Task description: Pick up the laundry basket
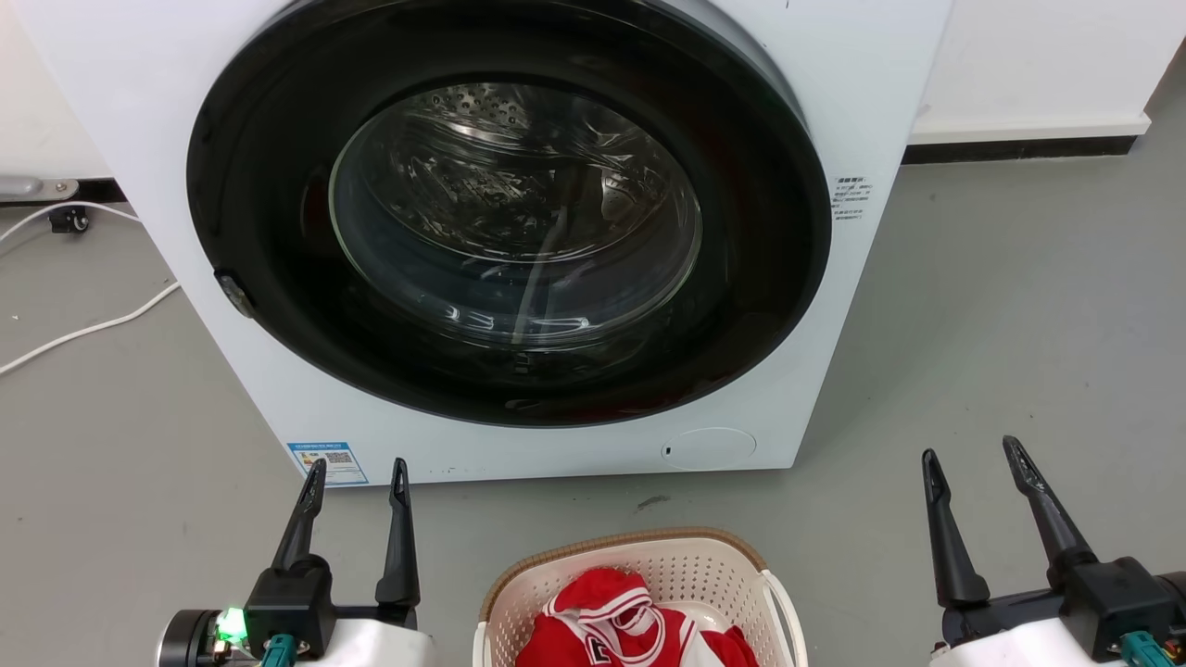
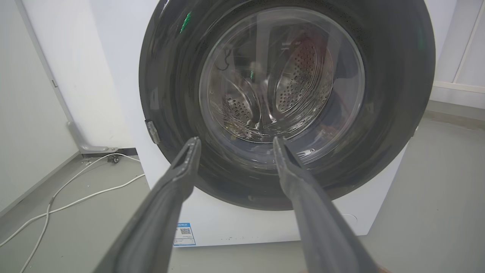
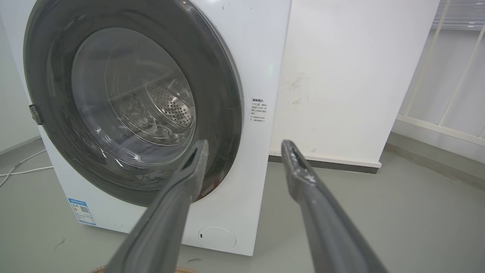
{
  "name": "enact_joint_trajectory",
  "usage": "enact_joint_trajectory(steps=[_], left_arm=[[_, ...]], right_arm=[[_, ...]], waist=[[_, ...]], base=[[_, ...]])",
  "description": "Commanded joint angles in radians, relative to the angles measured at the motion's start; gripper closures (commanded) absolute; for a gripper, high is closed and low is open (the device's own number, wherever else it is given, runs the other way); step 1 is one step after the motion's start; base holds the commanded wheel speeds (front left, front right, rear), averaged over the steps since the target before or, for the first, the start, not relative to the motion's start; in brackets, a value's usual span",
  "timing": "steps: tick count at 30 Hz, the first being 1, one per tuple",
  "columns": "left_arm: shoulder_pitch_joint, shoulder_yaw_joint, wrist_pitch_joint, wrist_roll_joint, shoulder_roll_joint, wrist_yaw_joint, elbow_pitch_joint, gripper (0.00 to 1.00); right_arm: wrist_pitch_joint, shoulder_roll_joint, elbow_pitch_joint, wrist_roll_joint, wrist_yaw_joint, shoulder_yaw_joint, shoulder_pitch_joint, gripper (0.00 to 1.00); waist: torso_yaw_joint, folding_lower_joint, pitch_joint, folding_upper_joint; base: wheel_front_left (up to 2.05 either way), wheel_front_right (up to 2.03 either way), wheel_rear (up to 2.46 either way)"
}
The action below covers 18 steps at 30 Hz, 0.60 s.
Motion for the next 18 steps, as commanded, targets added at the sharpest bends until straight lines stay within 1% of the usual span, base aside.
enact_joint_trajectory(steps=[1,4,8,13,18], left_arm=[[0.006,0.001,-0.005,-0.001,0.002,0.002,0.003,0.0],[-0.008,0.005,-0.004,-0.006,0.002,-0.008,0.028,0.0],[-0.035,0.011,-0.004,-0.019,0.002,-0.025,0.086,0.0],[-0.094,0.018,-0.004,-0.02,0.002,-0.053,0.215,0.0],[-0.181,0.017,-0.004,-0.049,0.002,-0.078,0.363,0.0]], right_arm=[[-0.002,-0.005,-0.003,0.005,0.0,0.002,0.006,0.0],[-0.002,-0.005,0.019,-0.01,0.0,0.006,-0.009,0.0],[-0.002,-0.005,0.079,-0.038,0.0,0.016,-0.037,0.0],[-0.002,-0.004,0.203,-0.07,0.0,0.038,-0.095,0.0],[-0.002,-0.004,0.351,-0.122,0.0,0.063,-0.18,0.0]], waist=[[0.001,-0.0001,0.002,0.0],[0.002,-0.0001,0.008,0.0],[0.003,-0.0001,0.023,0.0],[0.003,-0.0001,0.076,0.0],[0.002,-0.0001,0.141,0.0]], base=[[0.0,0.0,0.0],[0.0,0.0,0.0],[0.0,0.0,0.0],[0.0,0.0,0.0],[0.0,0.0,0.0]])
